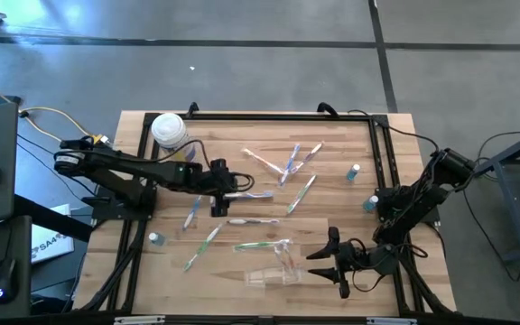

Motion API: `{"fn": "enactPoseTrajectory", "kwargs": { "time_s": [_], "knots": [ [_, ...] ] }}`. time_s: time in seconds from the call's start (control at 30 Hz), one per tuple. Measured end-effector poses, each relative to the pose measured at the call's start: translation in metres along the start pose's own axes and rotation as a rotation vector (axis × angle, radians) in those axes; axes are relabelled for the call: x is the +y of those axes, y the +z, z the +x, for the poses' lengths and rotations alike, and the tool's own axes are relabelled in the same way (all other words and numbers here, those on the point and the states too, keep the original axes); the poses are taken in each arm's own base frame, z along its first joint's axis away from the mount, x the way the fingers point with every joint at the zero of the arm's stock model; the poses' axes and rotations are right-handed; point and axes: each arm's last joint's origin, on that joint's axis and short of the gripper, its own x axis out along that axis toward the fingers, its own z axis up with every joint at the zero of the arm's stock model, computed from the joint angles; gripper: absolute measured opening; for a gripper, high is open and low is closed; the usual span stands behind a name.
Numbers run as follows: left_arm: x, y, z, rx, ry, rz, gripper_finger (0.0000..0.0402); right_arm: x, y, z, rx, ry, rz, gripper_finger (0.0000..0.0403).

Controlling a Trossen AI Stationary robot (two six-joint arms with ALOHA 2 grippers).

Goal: Pick & Place toothbrushing station
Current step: Put the middle blue toothbrush into the transparent bin

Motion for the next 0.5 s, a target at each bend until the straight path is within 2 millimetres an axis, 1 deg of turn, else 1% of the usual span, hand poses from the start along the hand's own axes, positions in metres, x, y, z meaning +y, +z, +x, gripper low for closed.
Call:
{"fn": "enactPoseTrajectory", "kwargs": {
  "time_s": [0.07, 0.17, 0.23, 0.4, 0.5],
  "knots": [
    [0.002, -0.002, 0.011, 0.033, 0.007, -0.015, 0.0302, 0.000, 0.000, 0.000, 0.001, 0.001, 0.000, 0.0159],
    [0.005, -0.009, 0.027, 0.099, 0.033, 0.020, 0.0297, 0.000, 0.000, 0.000, 0.001, 0.001, 0.000, 0.0159],
    [0.007, -0.010, 0.037, 0.109, 0.043, 0.030, 0.0293, 0.000, 0.000, 0.000, 0.000, 0.001, 0.003, 0.0159],
    [0.012, -0.012, 0.051, 0.122, 0.043, 0.038, 0.0284, 0.000, 0.000, 0.000, 0.004, 0.006, 0.002, 0.0159],
    [0.012, -0.014, 0.057, 0.138, -0.001, 0.056, 0.0281, 0.000, -0.001, 0.000, 0.007, 0.007, 0.000, 0.0159]
  ]
}}
